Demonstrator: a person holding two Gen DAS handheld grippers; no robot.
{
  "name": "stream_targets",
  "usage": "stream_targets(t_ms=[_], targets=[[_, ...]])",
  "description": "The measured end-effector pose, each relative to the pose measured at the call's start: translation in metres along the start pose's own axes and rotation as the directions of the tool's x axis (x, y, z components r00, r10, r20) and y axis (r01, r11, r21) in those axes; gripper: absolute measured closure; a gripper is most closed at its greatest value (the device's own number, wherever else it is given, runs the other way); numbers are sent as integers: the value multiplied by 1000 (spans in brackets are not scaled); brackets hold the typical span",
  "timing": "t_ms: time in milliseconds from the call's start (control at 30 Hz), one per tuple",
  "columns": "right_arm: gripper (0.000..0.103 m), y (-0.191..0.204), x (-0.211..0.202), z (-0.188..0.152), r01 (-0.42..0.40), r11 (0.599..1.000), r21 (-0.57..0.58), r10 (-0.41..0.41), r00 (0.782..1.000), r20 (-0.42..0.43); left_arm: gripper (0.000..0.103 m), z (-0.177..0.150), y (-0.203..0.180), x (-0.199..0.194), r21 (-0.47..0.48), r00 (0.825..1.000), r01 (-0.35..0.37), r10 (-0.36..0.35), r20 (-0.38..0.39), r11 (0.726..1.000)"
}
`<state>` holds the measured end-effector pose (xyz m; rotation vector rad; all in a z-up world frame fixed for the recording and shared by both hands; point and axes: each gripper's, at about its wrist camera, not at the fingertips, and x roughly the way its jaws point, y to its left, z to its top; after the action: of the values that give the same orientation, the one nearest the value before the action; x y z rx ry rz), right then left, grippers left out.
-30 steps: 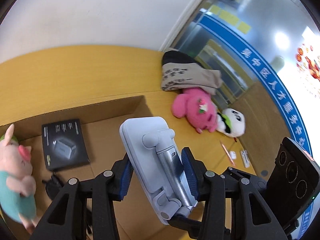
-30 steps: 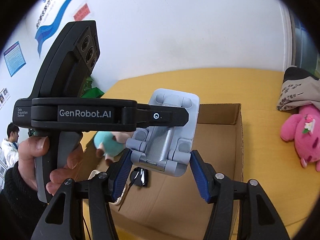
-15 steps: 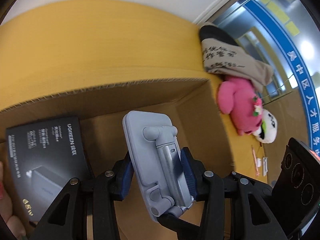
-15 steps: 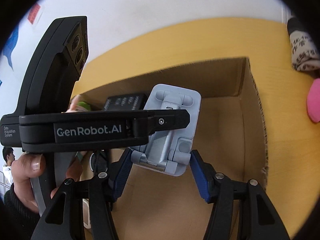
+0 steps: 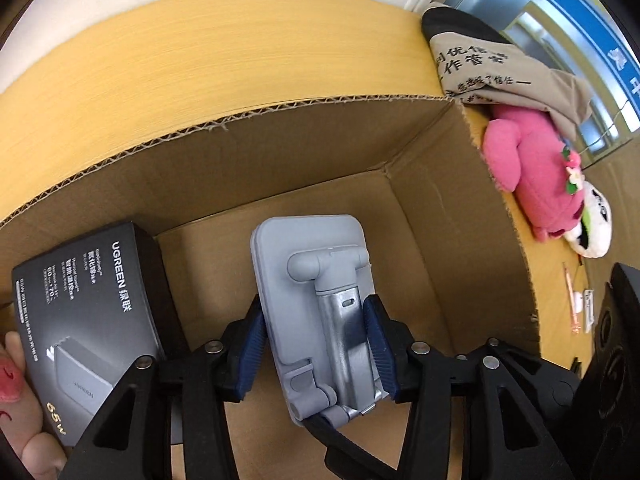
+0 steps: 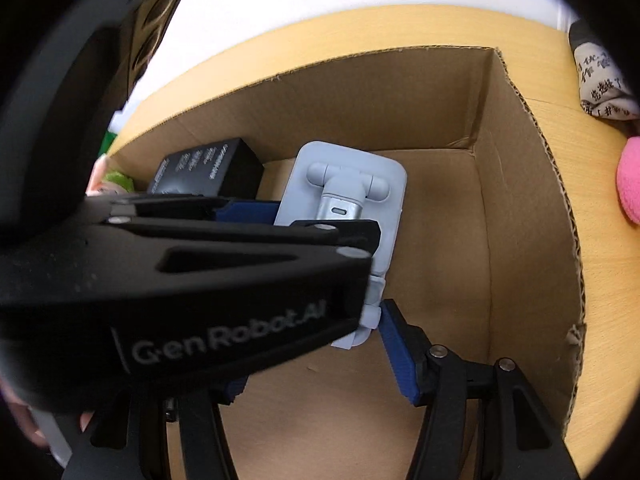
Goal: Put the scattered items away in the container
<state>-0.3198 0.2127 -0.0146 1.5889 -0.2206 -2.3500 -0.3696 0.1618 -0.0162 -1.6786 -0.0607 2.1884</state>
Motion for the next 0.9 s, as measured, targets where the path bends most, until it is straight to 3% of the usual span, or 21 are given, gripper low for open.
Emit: stream_targets(t_ms=[133,233,267,333,367,467,533,567,667,700,800,833,900], targets=[[45,3,-5,-3,29,1000,2,-29,1000,-3,49,-7,4,-16,-2,998,-32,32,48,999],[37,15,-22,-9,76,996,-47,-76,997,17,47,-16,-1,-48,9,991,-50,48,127,999],[35,21,-32,-13,90,993,-76,-87,996,36,44,-22,-4,-63,12,986,-55,52,160,998],[28,31,-51,-23,109,987,-118,-100,992,72,27,-39,-5,-97,23,967,-80,72,245,997],[26,36,-63,-31,118,984,-133,-106,989,100,23,-49,-5,-114,24,952,-99,88,293,995],[25,51,-105,-64,115,981,-157,-86,980,180,11,-90,-7,-167,22,879,-182,152,452,983],[23,59,-130,-88,92,980,-174,-52,973,225,0,-123,-6,-198,-10,810,-270,233,538,963],[22,66,-144,-100,94,977,-194,-41,964,262,0,-144,-5,-211,-40,772,-304,270,576,952],[17,79,-162,-127,131,969,-208,-48,931,362,0,-199,2,-233,-108,705,-354,341,622,929],[16,84,-165,-137,139,969,-202,-52,921,386,0,-221,3,-236,-148,674,-378,381,633,914],[11,90,-152,-165,198,962,-186,-100,896,433,0,-273,9,-234,-228,623,-411,455,636,882],[3,82,-150,-170,211,961,-180,-116,896,429,0,-286,11,-230,-245,619,-414,468,630,877],[1,77,-143,-181,223,960,-170,-137,902,409,0,-309,19,-220,-261,634,-407,477,609,875]])
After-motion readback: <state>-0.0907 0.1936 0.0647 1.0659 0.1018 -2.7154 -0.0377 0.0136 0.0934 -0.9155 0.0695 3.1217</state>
